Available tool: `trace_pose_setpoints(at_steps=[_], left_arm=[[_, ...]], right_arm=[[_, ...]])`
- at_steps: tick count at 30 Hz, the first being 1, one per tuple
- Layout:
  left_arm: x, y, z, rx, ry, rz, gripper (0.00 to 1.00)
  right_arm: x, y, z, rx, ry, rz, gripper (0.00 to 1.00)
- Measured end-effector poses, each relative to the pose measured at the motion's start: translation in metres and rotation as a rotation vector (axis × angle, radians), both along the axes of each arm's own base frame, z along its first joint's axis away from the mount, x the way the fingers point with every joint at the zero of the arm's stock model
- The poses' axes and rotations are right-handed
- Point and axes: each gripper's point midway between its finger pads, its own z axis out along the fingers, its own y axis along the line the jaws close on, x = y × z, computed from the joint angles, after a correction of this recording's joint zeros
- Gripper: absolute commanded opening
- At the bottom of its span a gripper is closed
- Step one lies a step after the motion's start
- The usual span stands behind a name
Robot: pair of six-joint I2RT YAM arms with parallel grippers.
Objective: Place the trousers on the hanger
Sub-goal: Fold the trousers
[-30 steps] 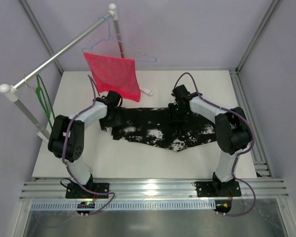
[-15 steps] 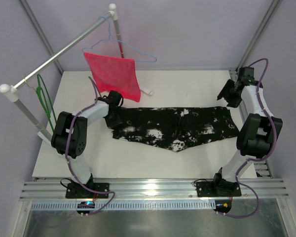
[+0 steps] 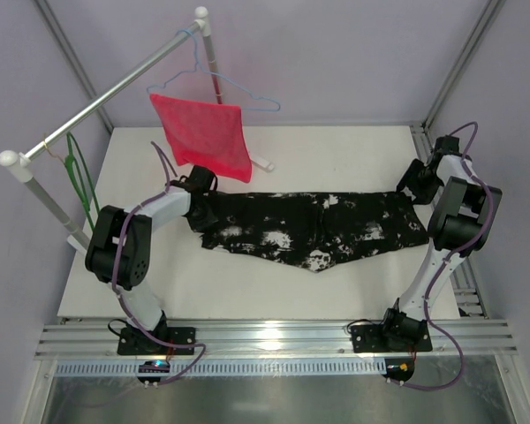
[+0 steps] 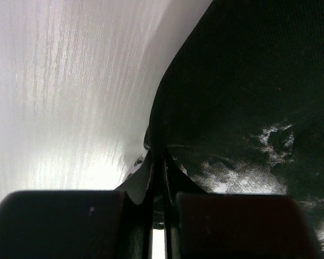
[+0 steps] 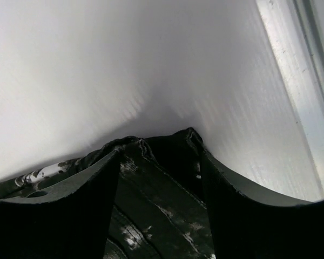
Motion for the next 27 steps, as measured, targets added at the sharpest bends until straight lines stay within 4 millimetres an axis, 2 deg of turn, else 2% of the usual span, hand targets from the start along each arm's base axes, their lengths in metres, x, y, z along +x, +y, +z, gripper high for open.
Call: trace_pose_setpoints(at_steps=[3,4,6,7,8,10,13,15,20,27], left_arm=[[0.000,-0.001,0.000,-0.006,0.001,0.002,0.00],[0.000,-0.001,0.000,-0.008,0.001,0.005,0.01],[0.000,0.000,0.000,-0.009,0.002,0.012,0.01],[0.000,0.000,0.000,-0.011,0.003,0.015,0.00],[0.000,0.000,-0.001,-0.011,0.003,0.017,0.01],[0.000,0.000,-0.001,-0.012,0.003,0.020,0.01],[0.000,0.000,-0.001,-0.012,0.003,0.021,0.00],[0.000,0.000,0.000,-0.011,0.003,0.021,0.00],[0.000,0.000,0.000,-0.011,0.003,0.022,0.01],[0.000,0.000,0.000,-0.011,0.003,0.024,0.01]], right_arm=[[0.006,-0.006,0.005,-0.008,-0.023,0.013,0.56],[0.009,-0.008,0.006,-0.012,-0.035,0.017,0.42],[0.014,-0.011,0.009,-0.020,-0.054,0.028,0.28],[0.016,-0.012,0.010,-0.023,-0.060,0.031,0.22],[0.016,-0.013,0.011,-0.025,-0.064,0.031,0.21],[0.018,-0.015,0.012,-0.030,-0.072,0.032,0.21],[0.021,-0.016,0.015,-0.026,-0.083,0.036,0.47],[0.023,-0.014,0.016,-0.020,-0.093,0.052,0.56],[0.023,-0.013,0.016,-0.021,-0.096,0.070,0.56],[0.020,-0.009,0.010,-0.004,-0.092,0.081,0.49]])
